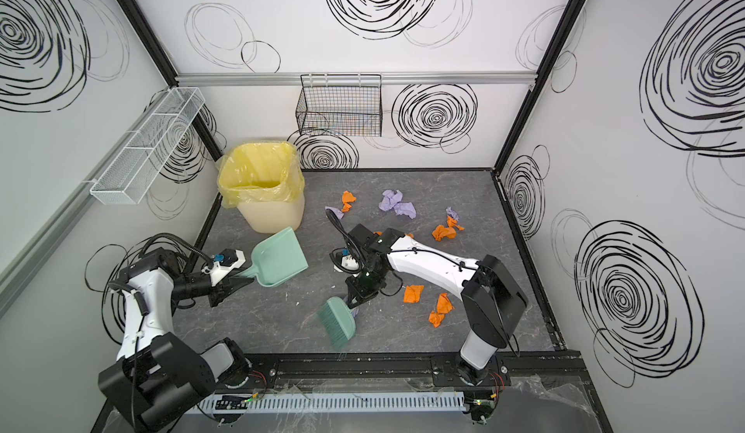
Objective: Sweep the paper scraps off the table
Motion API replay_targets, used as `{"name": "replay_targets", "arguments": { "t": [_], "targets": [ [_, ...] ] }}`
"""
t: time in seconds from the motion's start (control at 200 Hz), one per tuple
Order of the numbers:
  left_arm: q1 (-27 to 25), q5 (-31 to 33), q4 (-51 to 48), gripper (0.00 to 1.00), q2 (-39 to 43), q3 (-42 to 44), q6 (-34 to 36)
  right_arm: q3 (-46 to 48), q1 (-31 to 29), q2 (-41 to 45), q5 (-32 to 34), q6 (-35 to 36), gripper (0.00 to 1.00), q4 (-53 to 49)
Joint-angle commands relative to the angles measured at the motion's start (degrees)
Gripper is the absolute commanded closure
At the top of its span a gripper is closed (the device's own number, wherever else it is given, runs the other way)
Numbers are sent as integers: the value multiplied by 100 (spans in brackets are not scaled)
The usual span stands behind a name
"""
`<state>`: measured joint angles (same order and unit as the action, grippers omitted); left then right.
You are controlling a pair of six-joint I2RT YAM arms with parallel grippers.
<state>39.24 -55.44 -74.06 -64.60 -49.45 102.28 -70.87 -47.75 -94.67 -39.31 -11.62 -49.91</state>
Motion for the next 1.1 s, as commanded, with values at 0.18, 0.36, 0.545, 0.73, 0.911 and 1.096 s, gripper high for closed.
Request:
{"name": "replay_targets", "arguments": {
  "t": [0.18, 0.36, 0.545, 0.73, 0.911, 1.096],
  "targets": [
    [84, -210, -261, 100, -127, 50, 301, -841, 372, -98, 2469, 177, 100, -829],
    [83, -191, -248, 100, -222, 32, 301, -956, 480, -101, 3508, 142, 100, -838],
    [92, -133, -181, 100, -202, 58, 283, -1243, 687, 342, 3563, 171, 100, -614],
    [83, -173, -154, 100, -188, 107, 275, -1225, 1079, 934, 2183, 359, 100, -615],
    [66, -212, -127, 100, -263, 111, 267, -720, 1281, 1668, 1569, 57, 100, -525],
    [44, -246, -94, 100, -298, 120, 275, -400, 1568, 2785, 3046, -1113, 100, -457]
  ]
}}
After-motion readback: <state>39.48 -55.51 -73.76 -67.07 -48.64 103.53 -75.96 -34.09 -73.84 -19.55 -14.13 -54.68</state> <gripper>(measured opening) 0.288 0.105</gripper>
